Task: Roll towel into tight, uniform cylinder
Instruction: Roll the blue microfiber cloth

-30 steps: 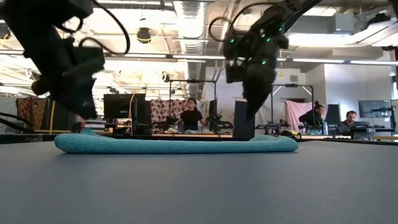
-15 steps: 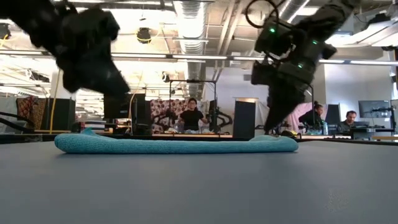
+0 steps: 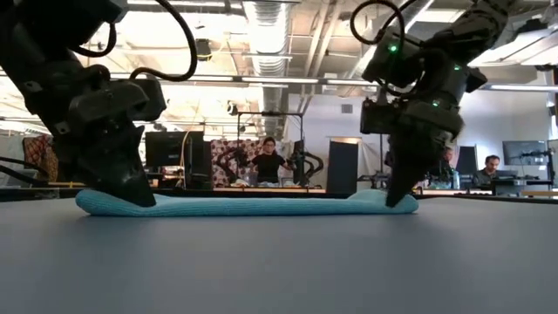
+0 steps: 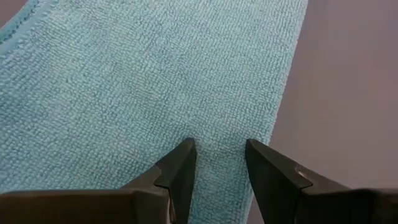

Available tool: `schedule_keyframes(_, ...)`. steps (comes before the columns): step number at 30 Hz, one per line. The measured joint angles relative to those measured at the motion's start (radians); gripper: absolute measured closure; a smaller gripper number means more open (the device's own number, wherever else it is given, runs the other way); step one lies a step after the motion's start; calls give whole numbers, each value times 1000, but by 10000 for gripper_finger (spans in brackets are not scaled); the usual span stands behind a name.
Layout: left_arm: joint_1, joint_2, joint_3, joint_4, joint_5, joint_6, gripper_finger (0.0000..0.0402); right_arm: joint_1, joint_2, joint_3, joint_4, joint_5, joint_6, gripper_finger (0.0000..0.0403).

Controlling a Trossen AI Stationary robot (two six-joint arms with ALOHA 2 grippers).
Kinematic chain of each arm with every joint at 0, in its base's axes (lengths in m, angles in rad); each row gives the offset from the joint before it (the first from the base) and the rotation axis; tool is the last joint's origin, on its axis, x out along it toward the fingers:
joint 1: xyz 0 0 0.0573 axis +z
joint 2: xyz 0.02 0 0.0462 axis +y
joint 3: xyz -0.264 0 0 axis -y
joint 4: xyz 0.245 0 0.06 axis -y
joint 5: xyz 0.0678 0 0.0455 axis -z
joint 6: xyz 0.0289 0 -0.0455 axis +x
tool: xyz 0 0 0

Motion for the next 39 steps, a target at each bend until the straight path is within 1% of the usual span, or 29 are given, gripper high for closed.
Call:
schedule_keyframes(4,0,-19,-1,-20,-20,2,265,51,22,0,16,46,9,376)
schedule_keyframes(7,0,-30,-2,-46,-20,5,265,60,10,1,45,55,21,376)
schedule_keyframes(14,0,-34,-2,-80,3,5,265,25,-66,0,53,51,35,376)
schedule_keyframes(17,0,-35,-2,-85,12,5,265,-2,-79,1,54,73,34,376)
schedule_keyframes(20,0,-35,-2,-87,13,8,265,-35,-34,1,36,85,6,376)
schedule_keyframes(23,0,-35,-2,-89,17,8,265,-38,38,1,36,86,3,376)
schedule_keyframes(26,0,-35,-2,-102,21,8,265,3,83,6,51,54,47,376)
schedule_keyframes(28,1,-35,-2,-117,32,9,265,64,89,6,59,3,92,376)
schedule_keyframes(30,1,-35,-2,-128,43,18,265,134,72,4,53,-62,131,376)
schedule_keyframes(33,2,-38,-2,-151,50,42,265,207,13,3,6,-104,155,376)
schedule_keyframes(35,6,-52,-1,-187,73,75,265,213,-36,15,-4,-91,156,376)
schedule_keyframes(39,30,-119,-2,-306,113,143,265,177,-144,22,-12,-80,137,376)
